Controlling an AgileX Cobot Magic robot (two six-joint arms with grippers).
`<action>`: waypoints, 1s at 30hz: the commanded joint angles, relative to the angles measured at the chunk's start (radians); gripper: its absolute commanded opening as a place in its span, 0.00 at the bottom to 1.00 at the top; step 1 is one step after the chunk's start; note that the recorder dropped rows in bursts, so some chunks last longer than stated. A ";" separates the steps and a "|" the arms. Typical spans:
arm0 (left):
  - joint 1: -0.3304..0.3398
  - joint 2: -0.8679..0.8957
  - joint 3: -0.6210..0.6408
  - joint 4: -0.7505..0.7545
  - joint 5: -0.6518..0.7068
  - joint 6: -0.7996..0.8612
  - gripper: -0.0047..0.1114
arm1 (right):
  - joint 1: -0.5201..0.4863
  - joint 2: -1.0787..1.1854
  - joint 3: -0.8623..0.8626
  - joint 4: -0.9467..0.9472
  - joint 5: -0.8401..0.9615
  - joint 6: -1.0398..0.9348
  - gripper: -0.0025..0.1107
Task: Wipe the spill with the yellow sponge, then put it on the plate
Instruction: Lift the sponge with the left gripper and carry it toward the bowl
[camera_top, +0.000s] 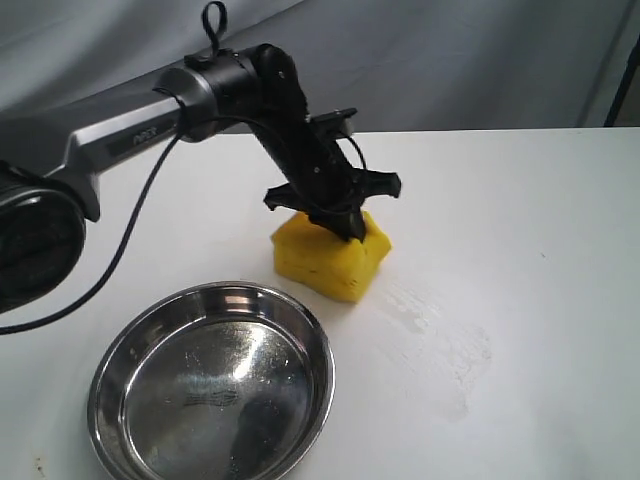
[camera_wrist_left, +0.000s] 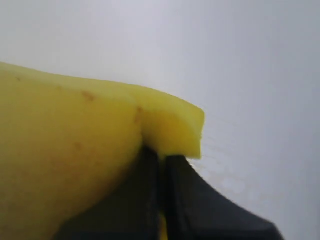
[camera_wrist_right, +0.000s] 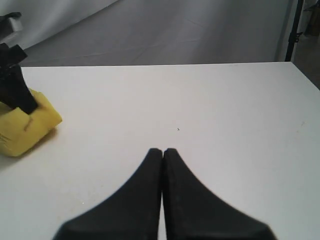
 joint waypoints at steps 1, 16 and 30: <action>-0.070 -0.023 -0.029 -0.024 -0.007 0.081 0.04 | -0.002 -0.006 0.002 -0.004 -0.003 0.000 0.02; -0.127 -0.265 -0.036 0.205 0.110 0.080 0.04 | -0.002 -0.006 0.002 -0.004 -0.003 0.000 0.02; -0.130 -0.520 0.457 0.351 0.110 0.072 0.04 | -0.002 -0.006 0.002 -0.004 -0.003 0.000 0.02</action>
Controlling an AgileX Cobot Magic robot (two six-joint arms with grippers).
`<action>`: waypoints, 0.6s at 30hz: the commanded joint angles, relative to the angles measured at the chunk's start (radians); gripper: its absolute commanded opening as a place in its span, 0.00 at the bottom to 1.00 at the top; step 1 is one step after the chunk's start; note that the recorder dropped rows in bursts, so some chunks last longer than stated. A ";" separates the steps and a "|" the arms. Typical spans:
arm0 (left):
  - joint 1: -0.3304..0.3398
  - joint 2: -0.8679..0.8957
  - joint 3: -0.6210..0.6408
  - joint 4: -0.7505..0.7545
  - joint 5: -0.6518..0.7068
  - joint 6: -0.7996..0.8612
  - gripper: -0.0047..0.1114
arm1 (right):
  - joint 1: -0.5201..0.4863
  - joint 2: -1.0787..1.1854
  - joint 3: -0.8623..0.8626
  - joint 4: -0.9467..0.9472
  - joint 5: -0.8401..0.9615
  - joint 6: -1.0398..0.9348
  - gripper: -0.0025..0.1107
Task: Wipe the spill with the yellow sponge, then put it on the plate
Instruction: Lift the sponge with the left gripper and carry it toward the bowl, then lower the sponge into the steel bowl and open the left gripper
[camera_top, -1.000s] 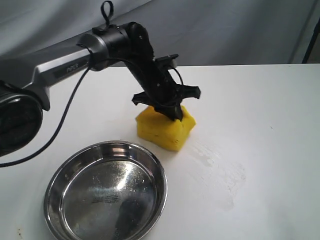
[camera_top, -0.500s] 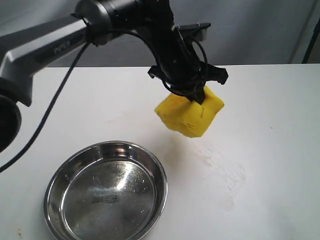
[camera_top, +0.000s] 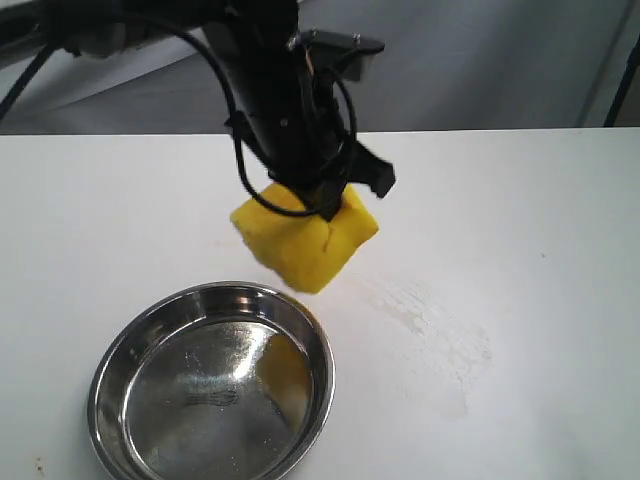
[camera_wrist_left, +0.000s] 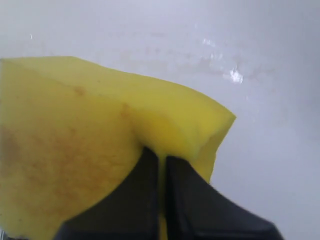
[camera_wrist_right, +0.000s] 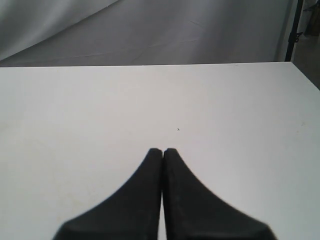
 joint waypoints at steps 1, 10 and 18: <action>-0.004 -0.089 0.198 0.074 -0.001 -0.014 0.04 | -0.002 -0.006 0.002 -0.004 -0.003 0.000 0.02; -0.004 -0.153 0.513 0.111 -0.156 -0.049 0.04 | -0.002 -0.006 0.002 -0.004 -0.003 0.000 0.02; -0.004 -0.153 0.593 0.090 -0.207 -0.012 0.11 | -0.002 -0.006 0.002 -0.004 -0.003 0.000 0.02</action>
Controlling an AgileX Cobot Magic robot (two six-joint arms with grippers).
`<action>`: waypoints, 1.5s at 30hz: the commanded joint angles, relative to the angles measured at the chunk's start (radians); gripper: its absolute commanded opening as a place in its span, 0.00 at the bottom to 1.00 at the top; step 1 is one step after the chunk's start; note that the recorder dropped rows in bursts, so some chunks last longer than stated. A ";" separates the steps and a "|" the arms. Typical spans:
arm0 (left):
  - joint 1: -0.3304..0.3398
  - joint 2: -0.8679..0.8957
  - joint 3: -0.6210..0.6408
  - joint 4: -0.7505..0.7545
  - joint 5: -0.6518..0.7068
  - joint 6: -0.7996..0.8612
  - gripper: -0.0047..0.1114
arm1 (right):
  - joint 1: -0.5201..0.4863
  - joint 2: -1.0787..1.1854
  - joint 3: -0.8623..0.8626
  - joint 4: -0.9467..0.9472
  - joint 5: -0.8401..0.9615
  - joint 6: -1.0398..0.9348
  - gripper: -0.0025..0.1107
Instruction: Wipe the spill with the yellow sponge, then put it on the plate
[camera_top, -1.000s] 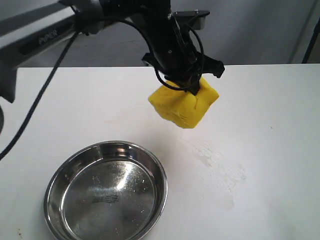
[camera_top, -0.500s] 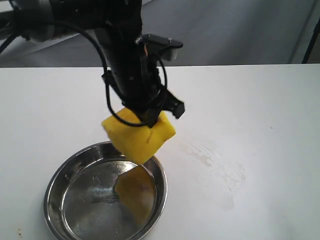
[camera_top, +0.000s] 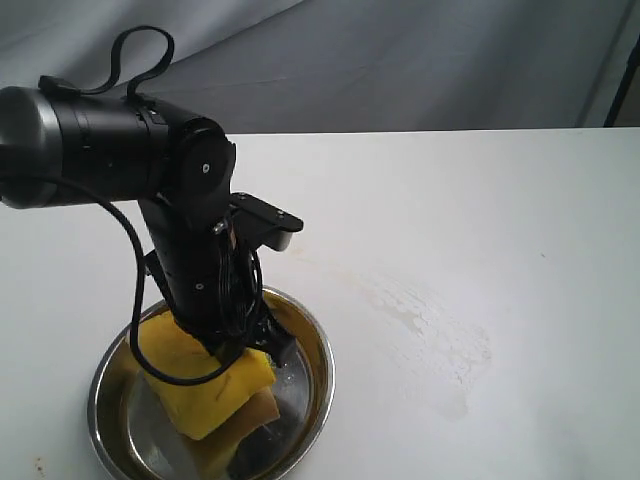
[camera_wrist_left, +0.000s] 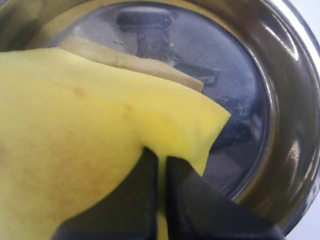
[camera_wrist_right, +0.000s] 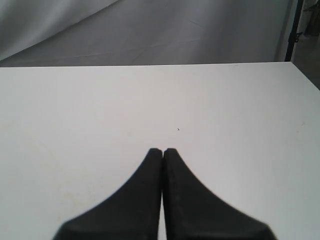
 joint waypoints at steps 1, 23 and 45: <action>-0.004 -0.014 0.002 -0.006 -0.039 0.040 0.19 | -0.002 -0.006 0.002 -0.004 -0.003 0.000 0.02; 0.021 -0.021 -0.239 0.135 0.046 -0.101 0.04 | -0.002 -0.006 0.002 -0.004 -0.003 0.000 0.02; 0.719 -0.231 0.028 0.135 0.155 -0.082 0.04 | -0.002 -0.006 0.002 -0.004 -0.003 0.000 0.02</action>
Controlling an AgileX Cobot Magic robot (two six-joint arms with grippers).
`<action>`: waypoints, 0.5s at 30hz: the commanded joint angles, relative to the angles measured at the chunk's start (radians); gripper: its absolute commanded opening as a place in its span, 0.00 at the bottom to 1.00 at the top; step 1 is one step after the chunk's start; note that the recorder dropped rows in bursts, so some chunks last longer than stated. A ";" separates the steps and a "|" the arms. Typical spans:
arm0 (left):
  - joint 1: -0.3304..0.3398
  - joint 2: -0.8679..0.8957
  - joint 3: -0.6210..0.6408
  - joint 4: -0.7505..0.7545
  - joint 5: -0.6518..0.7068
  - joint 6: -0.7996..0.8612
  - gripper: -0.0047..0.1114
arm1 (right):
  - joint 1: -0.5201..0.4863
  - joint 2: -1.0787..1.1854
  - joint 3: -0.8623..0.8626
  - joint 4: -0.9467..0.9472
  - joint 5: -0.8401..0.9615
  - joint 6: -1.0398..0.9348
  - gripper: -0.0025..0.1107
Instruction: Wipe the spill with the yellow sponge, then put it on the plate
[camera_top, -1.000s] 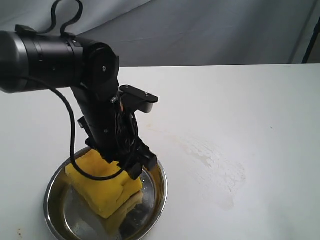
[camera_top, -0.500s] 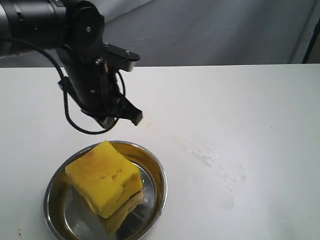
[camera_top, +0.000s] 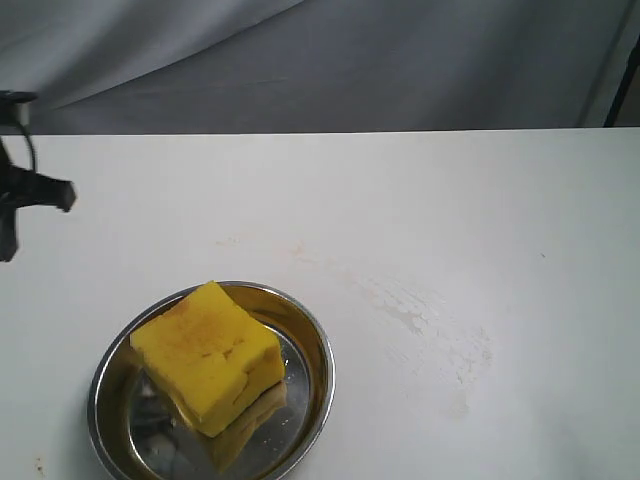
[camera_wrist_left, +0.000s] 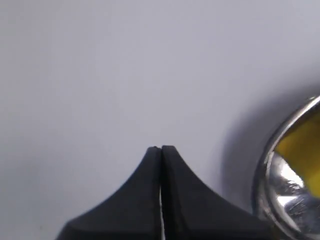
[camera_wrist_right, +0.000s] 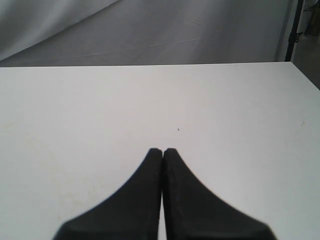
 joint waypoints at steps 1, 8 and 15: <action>0.157 -0.123 0.152 0.002 -0.031 0.026 0.04 | -0.002 -0.006 0.002 -0.004 -0.003 0.000 0.02; 0.259 -0.308 0.312 -0.085 -0.188 0.064 0.04 | -0.002 -0.006 0.002 -0.004 -0.003 0.000 0.02; 0.155 -0.498 0.419 -0.091 -0.244 0.117 0.04 | -0.002 -0.006 0.002 -0.004 -0.003 0.000 0.02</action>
